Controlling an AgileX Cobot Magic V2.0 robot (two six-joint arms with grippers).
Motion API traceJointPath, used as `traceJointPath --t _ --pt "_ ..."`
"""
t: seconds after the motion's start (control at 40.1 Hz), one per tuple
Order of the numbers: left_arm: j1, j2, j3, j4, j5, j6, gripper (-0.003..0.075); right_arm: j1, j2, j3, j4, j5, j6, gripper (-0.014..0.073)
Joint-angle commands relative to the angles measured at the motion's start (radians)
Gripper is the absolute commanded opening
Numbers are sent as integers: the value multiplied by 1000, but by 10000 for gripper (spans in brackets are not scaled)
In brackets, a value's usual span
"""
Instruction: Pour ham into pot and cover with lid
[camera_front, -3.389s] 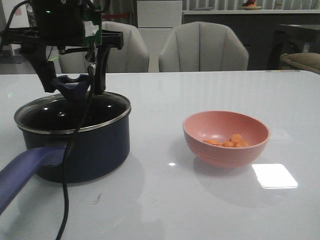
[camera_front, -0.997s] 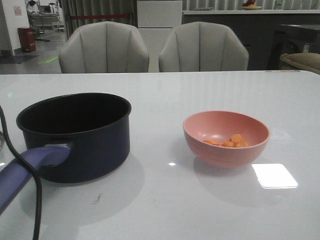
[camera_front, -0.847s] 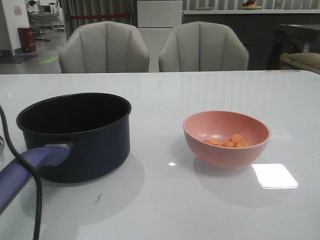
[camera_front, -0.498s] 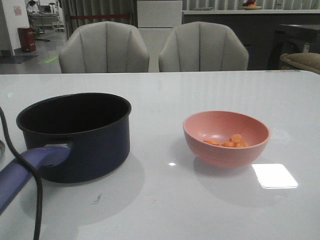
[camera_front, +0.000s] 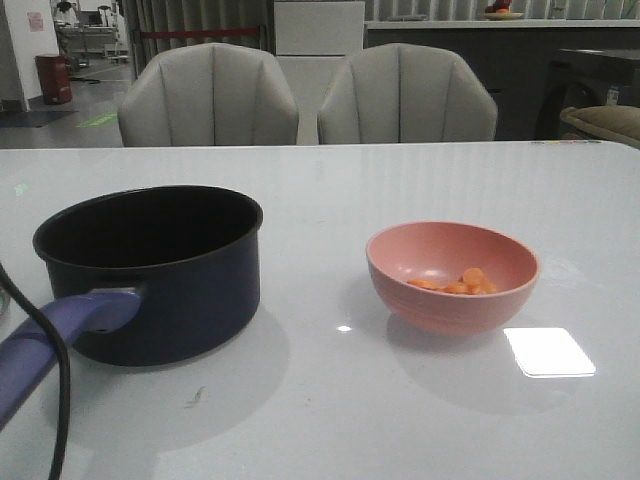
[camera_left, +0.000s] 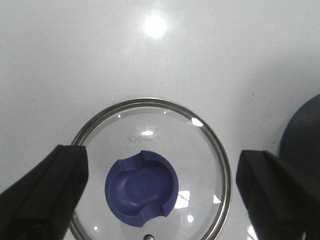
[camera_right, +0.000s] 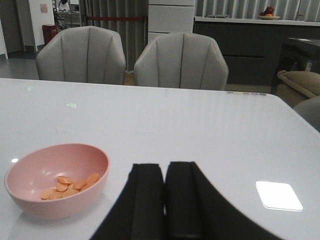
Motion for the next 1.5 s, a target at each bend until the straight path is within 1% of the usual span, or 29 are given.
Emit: traceJointPath --t 0.0,0.249,0.399,0.623,0.872,0.997,1.171,1.221,1.296,1.395,1.47 --pt "-7 -113 5 -1 -71 -1 625 -4 -20 -5 -1 -77 0 146" --pt "-7 -373 115 -53 -167 -1 625 -4 -20 -5 -1 -77 0 146" --pt "-50 -554 185 -53 -227 -1 625 -4 -20 -5 -1 -77 0 146" --pt "-133 -827 296 -53 -232 -1 625 -4 -20 -5 -1 -77 0 146" --pt "-191 -1142 455 -35 -228 -1 625 -4 -20 -5 -1 -77 0 146" --pt "-204 -1279 531 -35 -228 -1 625 -4 -20 -5 -1 -77 0 146" --pt "-231 -1390 632 -35 -230 -1 625 -4 -20 -5 -1 -77 0 146" --pt "-249 -1399 649 -35 -255 -1 625 -4 -20 -5 -1 -77 0 146" --pt "-270 -1399 651 -35 -290 -1 625 -4 -20 -5 -1 -77 0 146" --pt "-284 -1399 651 -35 -299 -1 625 -4 -20 -5 -1 -77 0 146" --pt "-287 -1399 651 -35 -302 -1 625 -4 -20 -5 -1 -108 -1 146"
